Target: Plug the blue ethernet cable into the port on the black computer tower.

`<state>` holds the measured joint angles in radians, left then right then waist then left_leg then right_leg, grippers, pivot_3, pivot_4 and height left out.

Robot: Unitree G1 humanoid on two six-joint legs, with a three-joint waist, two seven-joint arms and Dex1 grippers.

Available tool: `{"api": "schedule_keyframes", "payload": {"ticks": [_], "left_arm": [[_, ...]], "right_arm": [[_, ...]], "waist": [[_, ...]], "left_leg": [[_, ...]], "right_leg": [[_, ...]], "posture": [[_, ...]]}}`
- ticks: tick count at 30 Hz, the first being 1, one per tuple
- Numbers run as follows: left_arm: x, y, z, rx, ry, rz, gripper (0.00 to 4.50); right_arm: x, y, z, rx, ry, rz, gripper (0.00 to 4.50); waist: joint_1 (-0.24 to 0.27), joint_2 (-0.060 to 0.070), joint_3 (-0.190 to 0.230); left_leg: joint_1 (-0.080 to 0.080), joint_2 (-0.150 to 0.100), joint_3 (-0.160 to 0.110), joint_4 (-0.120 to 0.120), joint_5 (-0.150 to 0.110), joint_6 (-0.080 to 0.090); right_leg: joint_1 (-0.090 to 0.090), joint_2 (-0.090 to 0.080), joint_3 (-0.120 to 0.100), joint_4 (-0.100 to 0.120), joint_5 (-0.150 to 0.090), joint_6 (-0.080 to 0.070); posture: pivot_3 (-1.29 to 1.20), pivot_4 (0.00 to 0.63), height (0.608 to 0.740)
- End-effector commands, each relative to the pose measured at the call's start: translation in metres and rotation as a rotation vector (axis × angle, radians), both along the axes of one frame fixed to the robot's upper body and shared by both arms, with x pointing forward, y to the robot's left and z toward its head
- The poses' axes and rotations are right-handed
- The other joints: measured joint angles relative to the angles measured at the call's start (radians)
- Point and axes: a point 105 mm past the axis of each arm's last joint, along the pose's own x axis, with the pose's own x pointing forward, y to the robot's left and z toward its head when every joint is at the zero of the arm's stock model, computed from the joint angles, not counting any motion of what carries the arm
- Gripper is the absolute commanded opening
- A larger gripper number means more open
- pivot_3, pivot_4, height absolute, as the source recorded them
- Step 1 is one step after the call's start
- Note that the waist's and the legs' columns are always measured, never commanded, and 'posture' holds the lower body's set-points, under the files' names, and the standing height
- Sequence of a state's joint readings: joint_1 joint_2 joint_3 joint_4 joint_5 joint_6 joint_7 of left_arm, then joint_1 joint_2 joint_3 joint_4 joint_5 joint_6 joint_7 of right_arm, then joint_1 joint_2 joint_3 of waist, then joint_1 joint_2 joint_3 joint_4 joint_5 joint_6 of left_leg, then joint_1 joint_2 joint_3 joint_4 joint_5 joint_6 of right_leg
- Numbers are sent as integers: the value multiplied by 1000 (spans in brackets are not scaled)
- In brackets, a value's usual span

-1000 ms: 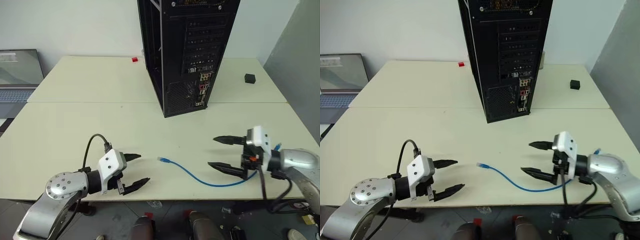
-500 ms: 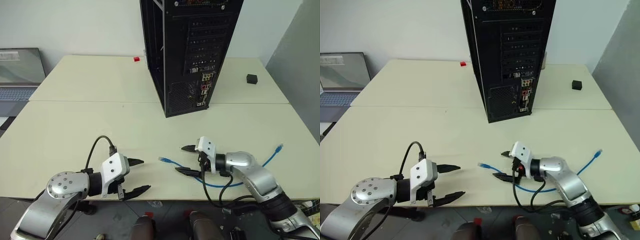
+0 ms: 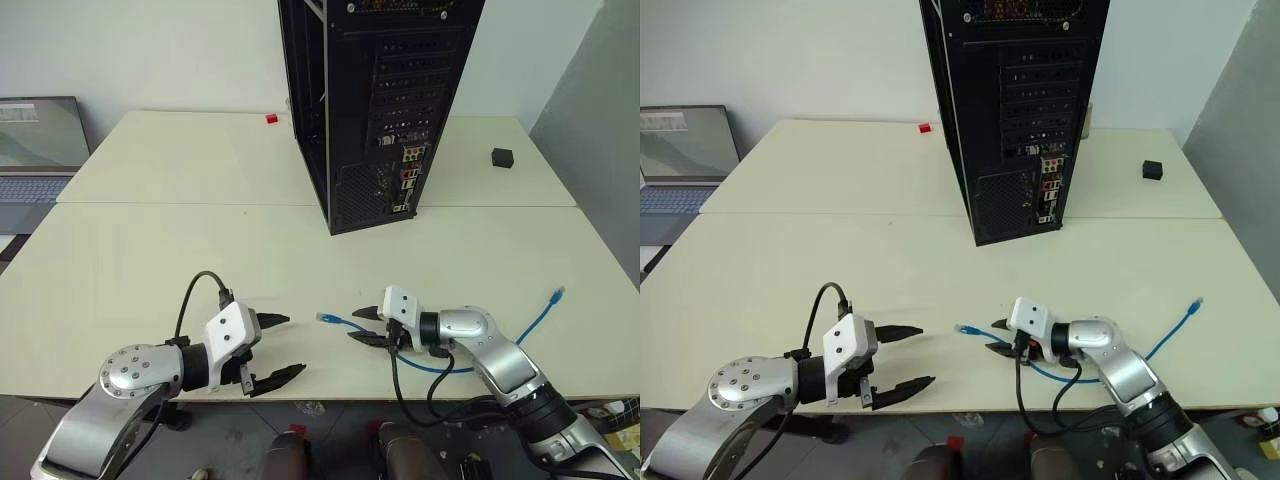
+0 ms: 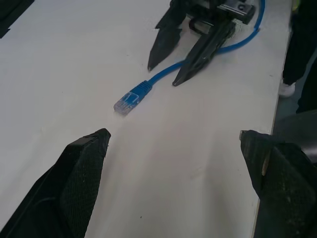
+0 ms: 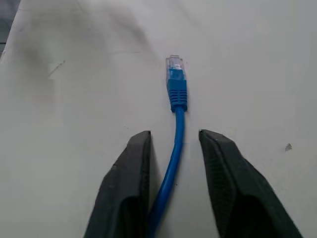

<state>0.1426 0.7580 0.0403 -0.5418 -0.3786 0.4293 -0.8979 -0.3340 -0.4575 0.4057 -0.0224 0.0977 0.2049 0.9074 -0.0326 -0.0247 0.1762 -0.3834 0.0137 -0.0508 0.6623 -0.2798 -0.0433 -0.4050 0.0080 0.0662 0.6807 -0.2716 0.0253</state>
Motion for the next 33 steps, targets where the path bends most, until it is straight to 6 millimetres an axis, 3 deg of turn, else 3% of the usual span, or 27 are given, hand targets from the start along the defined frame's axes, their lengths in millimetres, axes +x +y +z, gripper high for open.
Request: {"api": "schedule_keyframes", "payload": {"ticks": [1,5,10,17,22,29,33], "left_arm": [[6,-4,2,-29,-21,29,4500],[13,-4,1,-29,-37,54,4500],[22,-13,-4,-53,-37,61,4500],[38,-29,-5,-15,-67,-33,4500],[44,-42,3,-73,-47,-90,4500],[40,-45,4,-66,-25,-153,4500],[39,-45,4,-67,-22,-162,3903]], "right_arm": [[4,0,7,-13,-46,7,805],[8,-3,13,-18,-67,-1,62],[10,-10,34,-28,-128,13,62],[-10,-13,56,-43,-113,121,62],[-13,-12,61,-59,-125,143,62],[-13,-13,61,-77,-139,140,62],[-12,-14,62,-80,-142,135,0]], "waist": [[0,0,0],[0,0,0],[1,0,0],[1,0,0],[0,0,0],[1,0,0],[1,0,0]], "left_leg": [[0,0,0,0,0,0],[0,0,0,0,0,0],[0,-1,0,0,0,0],[0,-1,-1,0,0,0],[0,-1,-1,0,0,0],[0,-1,-1,0,0,0],[0,-1,-1,0,0,0]], "right_leg": [[0,0,0,0,0,0],[0,0,0,0,0,0],[0,0,0,0,0,0],[0,0,-1,0,0,0],[0,0,-1,0,0,0],[0,0,-1,0,0,0],[0,0,-1,0,0,0]], "posture": [[0,150,740],[0,150,740],[0,150,740],[0,150,740],[0,150,740],[0,150,740],[0,150,740]]}}
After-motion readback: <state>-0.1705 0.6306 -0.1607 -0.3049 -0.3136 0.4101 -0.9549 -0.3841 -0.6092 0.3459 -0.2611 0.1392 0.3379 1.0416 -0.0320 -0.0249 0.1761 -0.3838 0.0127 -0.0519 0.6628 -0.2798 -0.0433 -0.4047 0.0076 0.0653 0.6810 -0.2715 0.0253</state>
